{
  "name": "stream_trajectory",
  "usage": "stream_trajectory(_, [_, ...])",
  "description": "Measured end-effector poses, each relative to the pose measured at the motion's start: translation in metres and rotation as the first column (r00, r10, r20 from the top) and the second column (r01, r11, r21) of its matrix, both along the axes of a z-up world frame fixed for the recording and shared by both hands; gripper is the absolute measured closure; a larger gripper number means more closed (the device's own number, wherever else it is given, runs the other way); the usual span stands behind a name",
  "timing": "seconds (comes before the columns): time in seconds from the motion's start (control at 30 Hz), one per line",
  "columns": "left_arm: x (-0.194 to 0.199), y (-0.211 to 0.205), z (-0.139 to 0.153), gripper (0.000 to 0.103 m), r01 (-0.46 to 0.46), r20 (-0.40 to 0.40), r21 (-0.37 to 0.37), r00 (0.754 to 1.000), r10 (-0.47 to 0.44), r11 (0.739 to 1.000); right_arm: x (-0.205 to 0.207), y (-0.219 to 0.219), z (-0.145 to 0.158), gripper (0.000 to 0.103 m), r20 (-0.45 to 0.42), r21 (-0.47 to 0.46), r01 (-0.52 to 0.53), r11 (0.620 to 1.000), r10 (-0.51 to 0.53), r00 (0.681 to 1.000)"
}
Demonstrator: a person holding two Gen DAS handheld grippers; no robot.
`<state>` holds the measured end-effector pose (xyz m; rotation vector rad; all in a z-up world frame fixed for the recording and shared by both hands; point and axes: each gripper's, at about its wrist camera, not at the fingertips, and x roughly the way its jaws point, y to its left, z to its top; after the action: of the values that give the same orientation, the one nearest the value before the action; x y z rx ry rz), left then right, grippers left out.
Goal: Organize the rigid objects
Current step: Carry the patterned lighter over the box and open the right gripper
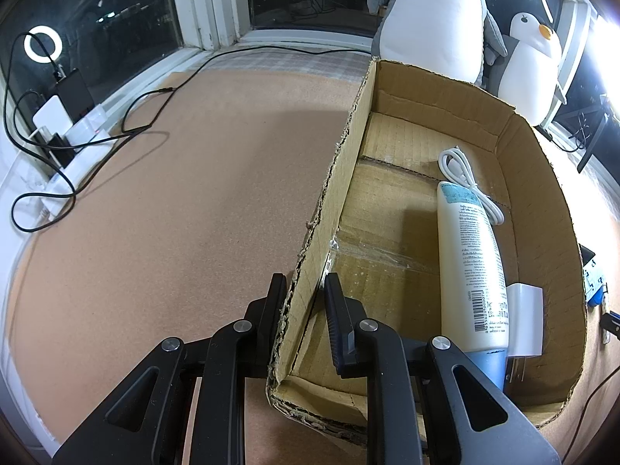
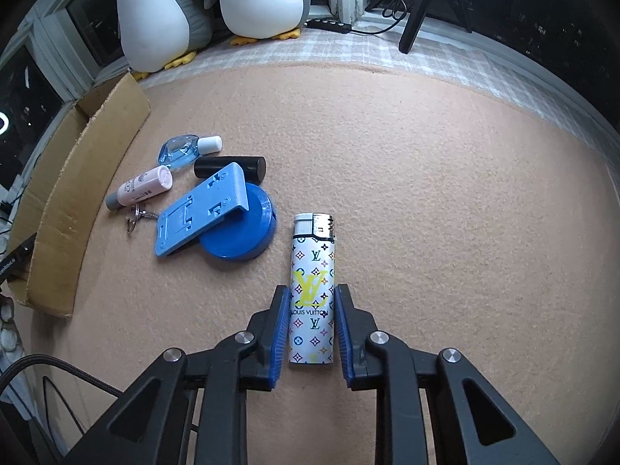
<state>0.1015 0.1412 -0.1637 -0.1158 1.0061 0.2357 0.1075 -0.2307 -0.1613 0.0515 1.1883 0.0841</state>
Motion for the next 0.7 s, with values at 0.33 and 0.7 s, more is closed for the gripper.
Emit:
stream_trajectory(0.33, [0.000, 0.000, 0.000, 0.085, 0.000, 0.000, 0.000, 1.000, 0.000, 1.000, -0.004, 0.003, 0.020, 0.082, 0.064, 0.053, 0.020, 0.998, -0.024, 0.998])
stream_trajectory(0.7, [0.000, 0.000, 0.000, 0.085, -0.001, 0.000, -0.001, 1.000, 0.001, 1.000, 0.013, 0.047, 0.064, 0.082, 0.155, 0.082, -0.101, 0.992, 0.087, 0.984])
